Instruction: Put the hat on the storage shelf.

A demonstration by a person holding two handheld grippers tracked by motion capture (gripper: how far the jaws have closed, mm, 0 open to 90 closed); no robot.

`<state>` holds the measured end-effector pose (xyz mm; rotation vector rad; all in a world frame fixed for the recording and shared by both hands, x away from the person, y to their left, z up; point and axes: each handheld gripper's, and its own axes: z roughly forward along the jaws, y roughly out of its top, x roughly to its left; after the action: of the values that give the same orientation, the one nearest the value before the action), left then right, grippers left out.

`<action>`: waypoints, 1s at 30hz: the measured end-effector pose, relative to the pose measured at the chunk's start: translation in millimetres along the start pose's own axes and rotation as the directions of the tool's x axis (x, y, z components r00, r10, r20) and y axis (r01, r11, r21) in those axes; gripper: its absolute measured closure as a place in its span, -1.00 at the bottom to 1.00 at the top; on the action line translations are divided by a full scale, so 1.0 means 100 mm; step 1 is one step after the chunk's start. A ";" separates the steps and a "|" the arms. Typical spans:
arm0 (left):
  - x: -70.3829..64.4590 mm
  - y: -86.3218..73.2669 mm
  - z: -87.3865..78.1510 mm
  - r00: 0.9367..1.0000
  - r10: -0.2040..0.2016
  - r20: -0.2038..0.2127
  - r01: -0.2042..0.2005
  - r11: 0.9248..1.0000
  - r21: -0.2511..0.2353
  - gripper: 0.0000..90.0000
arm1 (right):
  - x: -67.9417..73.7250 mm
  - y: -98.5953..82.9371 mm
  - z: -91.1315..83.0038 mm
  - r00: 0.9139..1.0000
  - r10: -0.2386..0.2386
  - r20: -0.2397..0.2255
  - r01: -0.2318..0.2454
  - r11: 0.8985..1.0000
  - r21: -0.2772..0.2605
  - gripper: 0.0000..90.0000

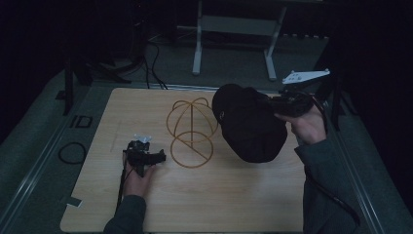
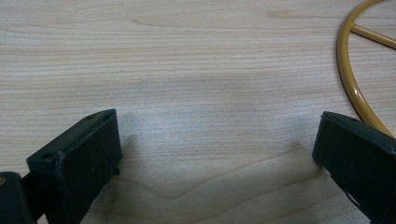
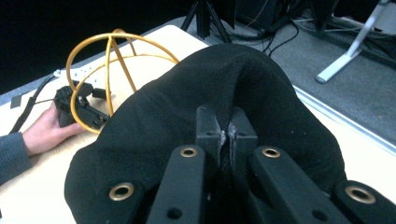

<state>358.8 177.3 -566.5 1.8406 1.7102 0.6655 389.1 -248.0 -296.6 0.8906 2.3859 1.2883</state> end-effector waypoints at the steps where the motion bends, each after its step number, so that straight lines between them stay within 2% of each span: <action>1: 0.00 0.00 0.00 1.000 0.000 0.000 0.000 1.000 0.000 -0.98 | 0.01 0.01 0.00 1.000 0.001 -0.002 -0.001 1.000 -0.003 0.92; 9: 0.00 0.00 0.00 1.000 0.000 0.000 0.000 1.000 0.001 -0.98 | 0.02 0.05 0.00 1.000 0.010 -0.002 -0.010 0.999 -0.038 0.92; 18: 0.00 0.00 0.00 1.000 0.000 0.000 0.000 1.000 0.000 -0.98 | 0.05 0.12 0.01 0.999 0.011 -0.032 -0.013 0.997 -0.071 0.92; 30: 0.00 0.00 0.00 1.000 0.000 0.000 0.000 1.000 0.000 -0.98 | 0.05 0.22 0.01 1.000 0.009 -0.022 -0.011 0.996 -0.090 0.92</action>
<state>358.8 177.3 -566.4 1.8407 1.7102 0.6653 393.8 -235.3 -278.7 0.8684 2.3218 1.4041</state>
